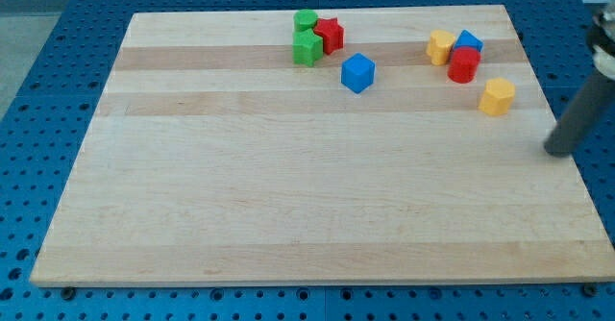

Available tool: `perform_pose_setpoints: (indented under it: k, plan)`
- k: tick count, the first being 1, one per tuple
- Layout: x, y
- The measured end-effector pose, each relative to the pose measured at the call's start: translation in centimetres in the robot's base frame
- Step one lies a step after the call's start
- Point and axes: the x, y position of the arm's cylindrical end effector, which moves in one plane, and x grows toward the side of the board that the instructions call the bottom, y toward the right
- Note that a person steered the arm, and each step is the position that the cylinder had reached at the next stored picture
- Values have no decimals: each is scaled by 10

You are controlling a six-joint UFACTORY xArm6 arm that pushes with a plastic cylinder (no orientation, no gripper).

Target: Push the red circle to the top right of the blue cube

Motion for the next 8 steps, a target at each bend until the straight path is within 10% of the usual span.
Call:
perform_pose_setpoints:
  k: [2, 8]
  plan:
    - [-77, -35]
    - [-120, -71]
